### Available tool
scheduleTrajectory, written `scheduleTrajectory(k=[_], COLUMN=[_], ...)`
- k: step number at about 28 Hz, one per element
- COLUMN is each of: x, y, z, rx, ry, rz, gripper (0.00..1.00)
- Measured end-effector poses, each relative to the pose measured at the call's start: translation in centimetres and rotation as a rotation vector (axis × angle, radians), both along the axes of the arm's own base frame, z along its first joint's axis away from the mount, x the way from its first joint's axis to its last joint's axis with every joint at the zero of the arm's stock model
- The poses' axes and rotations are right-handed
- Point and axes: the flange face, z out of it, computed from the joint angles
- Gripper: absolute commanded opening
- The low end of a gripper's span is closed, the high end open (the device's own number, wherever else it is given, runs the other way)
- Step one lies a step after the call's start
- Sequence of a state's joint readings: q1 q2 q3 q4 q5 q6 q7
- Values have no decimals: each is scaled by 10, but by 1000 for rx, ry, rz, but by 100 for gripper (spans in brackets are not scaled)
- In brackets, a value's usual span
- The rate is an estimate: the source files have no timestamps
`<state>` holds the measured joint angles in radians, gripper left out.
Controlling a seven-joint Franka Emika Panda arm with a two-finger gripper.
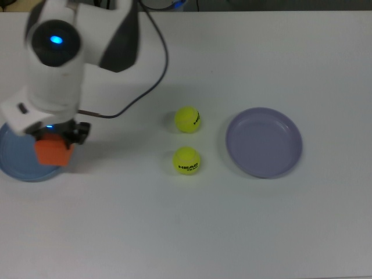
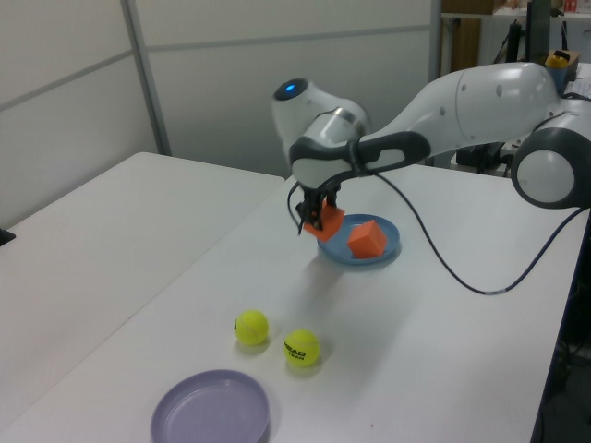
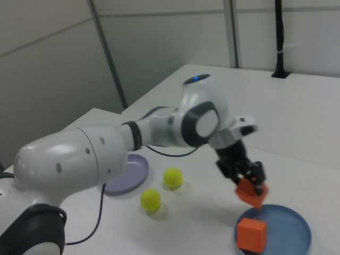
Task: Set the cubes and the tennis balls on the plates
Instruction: 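Carry the cube to the blue plate, set it beside the first cube, release, then move the gripper down onto a yellow tennis ball and grasp it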
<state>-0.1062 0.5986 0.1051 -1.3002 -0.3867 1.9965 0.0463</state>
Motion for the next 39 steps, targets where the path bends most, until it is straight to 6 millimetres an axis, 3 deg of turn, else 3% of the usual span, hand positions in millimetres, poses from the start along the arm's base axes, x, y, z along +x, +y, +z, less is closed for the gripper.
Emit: scheduleTrajectory(k=[3, 5, 6, 7, 15, 21, 25, 29, 36, 39], x=[6, 8, 9, 10, 12, 13, 14, 16, 9, -1], y=[-34, -49, -54, -59, -63, -57, -41, 9, 133, 170], z=[-5, -12, -16, -20, -25, -15, -3, 8, 15, 11], rx=[9, 6, 3, 0, -4, 16, 49, 93, 140, 138], ry=[-81, -109, -119, -124, -133, -151, -171, -192, -207, -164], rz=[-24, -33, -36, -38, -39, -43, -36, -4, 57, 77], gripper=[5, 20, 38, 99, 100, 100, 100, 100, 100, 100])
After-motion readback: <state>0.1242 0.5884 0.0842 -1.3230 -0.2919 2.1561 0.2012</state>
